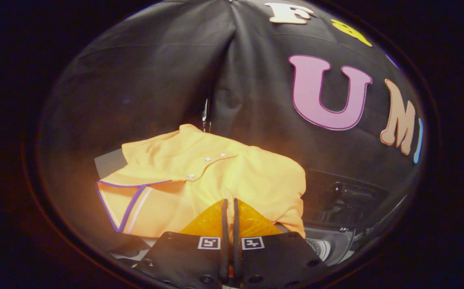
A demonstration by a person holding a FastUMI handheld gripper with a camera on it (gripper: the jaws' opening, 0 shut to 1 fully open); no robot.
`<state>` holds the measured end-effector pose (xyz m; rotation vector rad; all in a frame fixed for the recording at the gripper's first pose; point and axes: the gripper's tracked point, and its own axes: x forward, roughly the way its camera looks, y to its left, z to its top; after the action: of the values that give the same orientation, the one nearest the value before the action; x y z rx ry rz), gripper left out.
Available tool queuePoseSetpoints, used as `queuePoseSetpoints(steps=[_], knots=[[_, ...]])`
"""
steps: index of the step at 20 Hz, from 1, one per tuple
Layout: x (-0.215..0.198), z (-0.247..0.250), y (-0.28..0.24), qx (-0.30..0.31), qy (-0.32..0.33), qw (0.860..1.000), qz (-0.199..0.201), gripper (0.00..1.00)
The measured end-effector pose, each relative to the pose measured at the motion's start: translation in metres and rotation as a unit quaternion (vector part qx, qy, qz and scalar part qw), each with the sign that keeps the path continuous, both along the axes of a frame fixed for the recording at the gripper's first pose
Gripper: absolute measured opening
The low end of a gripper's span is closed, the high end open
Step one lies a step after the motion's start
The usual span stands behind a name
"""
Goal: Put the clothes into the washing machine and then close the washing machine lid.
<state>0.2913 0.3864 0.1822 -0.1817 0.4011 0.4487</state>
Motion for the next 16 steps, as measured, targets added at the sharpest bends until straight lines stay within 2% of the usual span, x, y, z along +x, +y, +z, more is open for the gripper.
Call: queuePoseSetpoints(steps=[3, 8, 16], knots=[[0.003, 0.002, -0.013, 0.036, 0.021, 0.999, -0.013, 0.05], [0.015, 0.0, -0.066, 0.057, 0.029, 0.996, -0.066, 0.05], [0.039, -0.028, -0.191, -0.012, 0.021, 0.979, -0.202, 0.05]])
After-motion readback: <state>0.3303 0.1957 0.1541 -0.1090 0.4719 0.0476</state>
